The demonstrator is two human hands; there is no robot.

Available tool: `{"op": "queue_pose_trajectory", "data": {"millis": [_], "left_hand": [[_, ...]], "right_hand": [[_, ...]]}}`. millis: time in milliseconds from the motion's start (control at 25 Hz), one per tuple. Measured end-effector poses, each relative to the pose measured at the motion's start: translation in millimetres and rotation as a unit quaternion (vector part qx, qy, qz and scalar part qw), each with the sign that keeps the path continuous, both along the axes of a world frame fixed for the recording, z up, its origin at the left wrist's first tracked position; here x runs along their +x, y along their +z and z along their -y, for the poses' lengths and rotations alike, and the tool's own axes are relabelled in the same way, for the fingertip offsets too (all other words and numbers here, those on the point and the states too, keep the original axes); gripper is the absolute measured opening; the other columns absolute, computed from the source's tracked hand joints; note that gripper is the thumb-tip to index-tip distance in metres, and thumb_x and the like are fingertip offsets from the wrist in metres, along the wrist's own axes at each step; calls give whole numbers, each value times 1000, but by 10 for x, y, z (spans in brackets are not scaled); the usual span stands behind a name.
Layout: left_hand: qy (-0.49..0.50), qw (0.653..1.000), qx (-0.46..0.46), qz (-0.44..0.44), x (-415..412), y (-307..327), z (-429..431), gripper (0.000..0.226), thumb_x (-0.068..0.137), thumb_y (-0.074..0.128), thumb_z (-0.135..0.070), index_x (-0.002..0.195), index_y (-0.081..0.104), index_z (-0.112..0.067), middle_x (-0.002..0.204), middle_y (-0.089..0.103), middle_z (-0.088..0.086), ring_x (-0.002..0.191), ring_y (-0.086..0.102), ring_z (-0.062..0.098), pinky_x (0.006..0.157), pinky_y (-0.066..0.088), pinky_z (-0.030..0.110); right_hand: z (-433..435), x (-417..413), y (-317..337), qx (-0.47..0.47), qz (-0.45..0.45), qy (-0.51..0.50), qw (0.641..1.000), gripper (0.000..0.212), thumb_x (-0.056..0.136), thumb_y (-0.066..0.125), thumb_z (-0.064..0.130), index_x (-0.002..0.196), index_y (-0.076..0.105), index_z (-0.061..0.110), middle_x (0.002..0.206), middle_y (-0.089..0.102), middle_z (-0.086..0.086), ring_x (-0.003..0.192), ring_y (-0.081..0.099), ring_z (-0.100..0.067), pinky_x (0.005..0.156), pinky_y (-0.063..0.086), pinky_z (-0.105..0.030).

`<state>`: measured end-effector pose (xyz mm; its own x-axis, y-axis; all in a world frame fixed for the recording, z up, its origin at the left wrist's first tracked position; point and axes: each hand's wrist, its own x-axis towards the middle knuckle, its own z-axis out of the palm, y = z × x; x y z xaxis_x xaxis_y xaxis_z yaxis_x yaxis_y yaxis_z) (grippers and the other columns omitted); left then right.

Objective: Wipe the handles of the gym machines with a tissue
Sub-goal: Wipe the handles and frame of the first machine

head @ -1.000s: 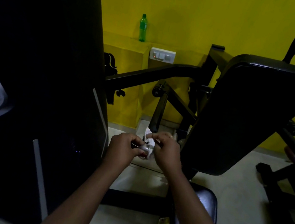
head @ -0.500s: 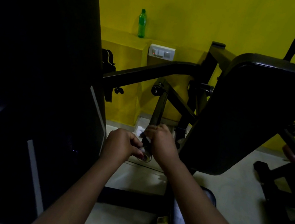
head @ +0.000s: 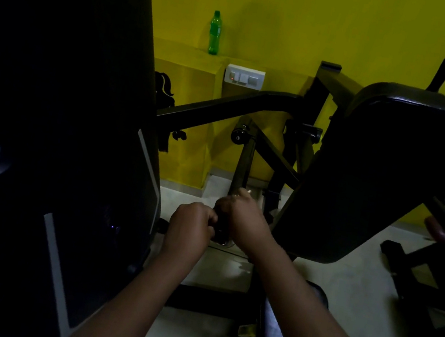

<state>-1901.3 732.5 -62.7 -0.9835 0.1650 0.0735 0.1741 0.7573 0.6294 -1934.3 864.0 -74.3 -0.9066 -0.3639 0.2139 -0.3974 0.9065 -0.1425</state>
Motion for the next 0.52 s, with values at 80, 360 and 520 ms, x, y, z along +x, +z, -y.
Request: {"op": "queue_pose_trajectory", "data": {"millis": [80, 360, 520], "left_hand": [[-10, 1000, 22, 12, -4, -7, 6, 8, 75, 76, -10, 79, 78, -16, 80, 72, -1, 79, 65, 14, 69, 49, 26], [-17, 999, 23, 29, -10, 50, -3, 13, 75, 80, -16, 88, 79, -16, 91, 73, 4, 83, 66, 15, 73, 49, 24], [-27, 999, 11, 32, -32, 48, -13, 9, 78, 76, -11, 86, 78, -14, 90, 72, 4, 84, 67, 17, 67, 47, 19]], "right_hand": [[-110, 253, -152, -117, -66, 20, 991, 10, 76, 69, 14, 85, 74, 16, 86, 71, 1, 85, 58, -22, 73, 39, -29], [38, 179, -399, -471, -90, -286, 830, 23, 80, 63, 7, 97, 77, 13, 82, 72, -2, 76, 63, -13, 63, 40, -12], [199, 462, -621, -681, 41, -379, 625, 21, 85, 62, 3, 99, 76, 10, 82, 74, -2, 76, 67, -17, 73, 54, -33]]}}
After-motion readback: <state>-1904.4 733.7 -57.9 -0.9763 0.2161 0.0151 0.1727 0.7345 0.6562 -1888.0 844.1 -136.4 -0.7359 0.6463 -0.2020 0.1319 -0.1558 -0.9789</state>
